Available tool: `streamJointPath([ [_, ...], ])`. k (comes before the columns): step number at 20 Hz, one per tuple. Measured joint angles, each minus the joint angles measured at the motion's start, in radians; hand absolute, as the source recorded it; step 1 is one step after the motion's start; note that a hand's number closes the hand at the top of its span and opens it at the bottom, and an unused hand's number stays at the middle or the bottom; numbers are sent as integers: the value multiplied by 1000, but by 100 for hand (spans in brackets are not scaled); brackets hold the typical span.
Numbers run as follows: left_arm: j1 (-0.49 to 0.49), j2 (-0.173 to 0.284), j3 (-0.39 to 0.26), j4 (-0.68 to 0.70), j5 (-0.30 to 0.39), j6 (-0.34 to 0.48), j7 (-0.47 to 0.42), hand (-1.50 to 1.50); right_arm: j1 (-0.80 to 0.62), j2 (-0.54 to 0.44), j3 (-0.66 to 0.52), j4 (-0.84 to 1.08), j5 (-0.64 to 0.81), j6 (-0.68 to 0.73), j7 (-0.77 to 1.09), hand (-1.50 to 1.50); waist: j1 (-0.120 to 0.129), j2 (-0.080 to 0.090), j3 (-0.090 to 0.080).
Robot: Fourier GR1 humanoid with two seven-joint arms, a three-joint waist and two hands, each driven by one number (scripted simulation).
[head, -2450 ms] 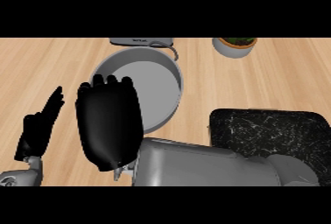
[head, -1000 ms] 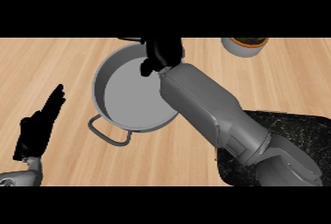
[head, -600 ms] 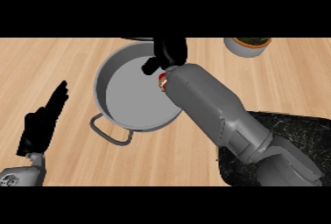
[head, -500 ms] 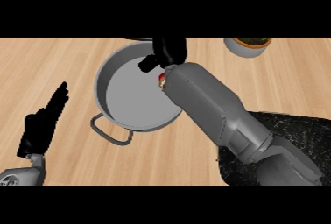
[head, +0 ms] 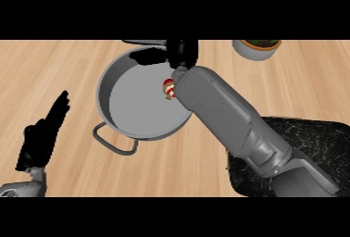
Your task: Pick the cupcake from the tray and place it in the pot
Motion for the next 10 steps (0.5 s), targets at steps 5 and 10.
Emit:
streamJointPath([
  [5, 27, 8, 23, -13, 5, -1, 14, 0, 48, 0, -15, -50, -131, 58, -93, -150, -36, -12, 0],
  [10, 52, 4, 42, -24, 1, 12, 21, 0, 178, -16, -41, -141, -179, 125, -193, -150, -76, -23, 0],
])
